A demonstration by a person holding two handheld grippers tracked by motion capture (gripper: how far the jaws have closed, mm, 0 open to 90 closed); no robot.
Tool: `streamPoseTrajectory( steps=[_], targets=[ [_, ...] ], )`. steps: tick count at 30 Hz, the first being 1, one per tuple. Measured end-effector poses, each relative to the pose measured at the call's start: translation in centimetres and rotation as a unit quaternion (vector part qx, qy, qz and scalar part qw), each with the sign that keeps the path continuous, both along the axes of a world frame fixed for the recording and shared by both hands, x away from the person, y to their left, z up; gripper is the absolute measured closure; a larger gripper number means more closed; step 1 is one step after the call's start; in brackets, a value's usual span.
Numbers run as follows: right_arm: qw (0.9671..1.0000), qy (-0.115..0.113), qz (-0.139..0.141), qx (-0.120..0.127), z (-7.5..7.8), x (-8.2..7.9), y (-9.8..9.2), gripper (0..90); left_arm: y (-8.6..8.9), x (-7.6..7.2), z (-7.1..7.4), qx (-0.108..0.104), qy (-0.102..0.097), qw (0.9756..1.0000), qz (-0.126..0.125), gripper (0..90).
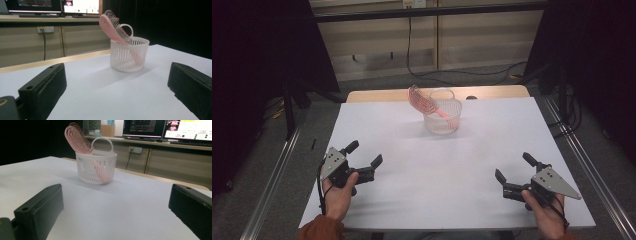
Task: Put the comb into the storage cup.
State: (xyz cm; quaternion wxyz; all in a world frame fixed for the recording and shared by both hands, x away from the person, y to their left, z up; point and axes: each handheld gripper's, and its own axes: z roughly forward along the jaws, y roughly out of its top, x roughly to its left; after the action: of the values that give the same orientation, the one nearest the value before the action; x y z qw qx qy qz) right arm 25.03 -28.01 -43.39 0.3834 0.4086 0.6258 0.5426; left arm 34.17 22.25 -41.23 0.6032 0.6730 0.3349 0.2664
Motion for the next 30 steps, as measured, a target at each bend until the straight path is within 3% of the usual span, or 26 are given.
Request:
streamPoseTrajectory(
  steps=[11,16,17,18,21,30],
  targets=[
    [1.0,-0.001,-0.001,0.0,0.0,0.0,0.0,0.0,0.6,-1.7,-0.4,-0.003,0.018,0.9998,0.007,2.3],
    [1.0,0.0,0.0,0.002,0.0,0.0,0.0,0.0,0.8,-2.5,-0.2,-0.005,0.012,0.9998,0.012,2.3],
    [1.0,-0.001,-0.001,0.002,0.0,-0.1,0.0,0.0,1.0,-2.7,-0.2,0.001,0.003,0.9998,0.018,2.8],
    [1.0,-0.001,-0.001,0.001,0.0,0.0,0.0,0.0,1.2,-2.9,-0.1,-0.007,-0.004,0.9994,0.032,3.3],
    [1.0,0.0,0.0,0.002,0.0,-0.1,0.0,0.0,1.8,-3.1,-0.3,-0.015,0.004,0.999,0.041,3.3],
    [1.0,-0.001,-0.002,0.002,0.0,-0.1,0.0,0.0,2.2,-4.1,-1.0,0.002,0.024,0.9987,0.044,3.2]
  ],
)
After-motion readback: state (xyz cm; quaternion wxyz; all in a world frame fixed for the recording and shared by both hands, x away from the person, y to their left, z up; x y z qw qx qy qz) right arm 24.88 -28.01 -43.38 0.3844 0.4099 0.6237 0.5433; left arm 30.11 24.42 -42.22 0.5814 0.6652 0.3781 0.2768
